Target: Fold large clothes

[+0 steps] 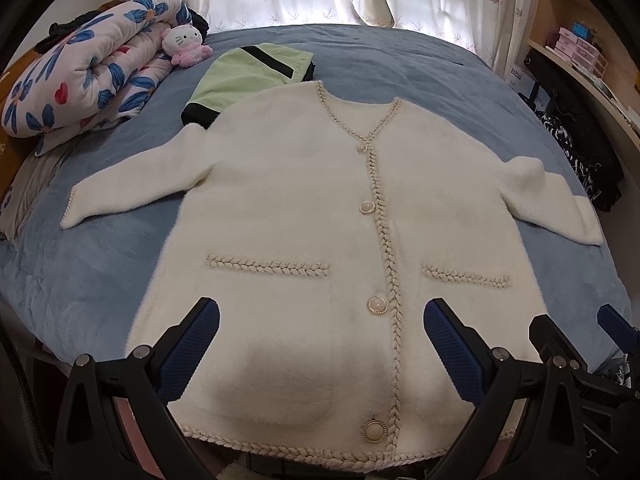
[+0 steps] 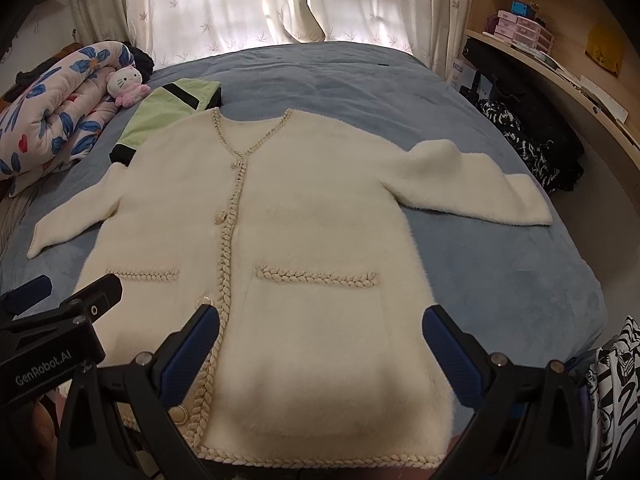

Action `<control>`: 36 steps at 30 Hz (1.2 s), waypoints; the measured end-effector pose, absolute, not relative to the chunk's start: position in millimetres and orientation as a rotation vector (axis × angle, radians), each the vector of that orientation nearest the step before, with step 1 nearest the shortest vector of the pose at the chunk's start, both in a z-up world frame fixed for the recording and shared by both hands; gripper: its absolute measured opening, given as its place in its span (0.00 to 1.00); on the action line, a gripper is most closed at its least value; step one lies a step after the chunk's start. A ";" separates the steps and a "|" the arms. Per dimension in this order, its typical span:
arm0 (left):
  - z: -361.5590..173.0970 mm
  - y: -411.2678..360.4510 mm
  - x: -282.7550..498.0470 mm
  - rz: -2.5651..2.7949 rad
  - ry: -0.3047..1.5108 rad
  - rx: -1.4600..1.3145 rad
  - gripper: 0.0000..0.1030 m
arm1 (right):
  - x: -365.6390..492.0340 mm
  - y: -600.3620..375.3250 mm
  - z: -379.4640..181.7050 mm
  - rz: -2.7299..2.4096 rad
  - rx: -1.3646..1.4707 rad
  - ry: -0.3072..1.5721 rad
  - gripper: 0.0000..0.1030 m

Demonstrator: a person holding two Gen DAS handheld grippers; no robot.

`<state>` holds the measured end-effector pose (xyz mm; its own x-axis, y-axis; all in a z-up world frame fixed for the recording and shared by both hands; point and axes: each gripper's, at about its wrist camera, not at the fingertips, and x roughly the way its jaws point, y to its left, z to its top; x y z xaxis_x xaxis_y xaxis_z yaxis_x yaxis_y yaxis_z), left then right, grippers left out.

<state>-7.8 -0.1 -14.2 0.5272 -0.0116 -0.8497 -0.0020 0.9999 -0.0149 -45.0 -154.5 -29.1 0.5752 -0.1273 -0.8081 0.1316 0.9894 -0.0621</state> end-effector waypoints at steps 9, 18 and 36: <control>-8.9 -6.4 -13.9 0.004 0.960 0.027 0.98 | -45.3 -155.1 -28.3 -0.150 0.013 0.941 0.99; -0.9 -12.6 -20.4 0.020 0.888 0.076 0.98 | -48.9 -158.4 -26.6 -0.151 0.025 0.929 0.99; -13.4 -19.1 -13.4 -0.045 1.009 0.026 0.91 | -55.8 -171.7 -29.0 -0.150 0.055 0.914 0.99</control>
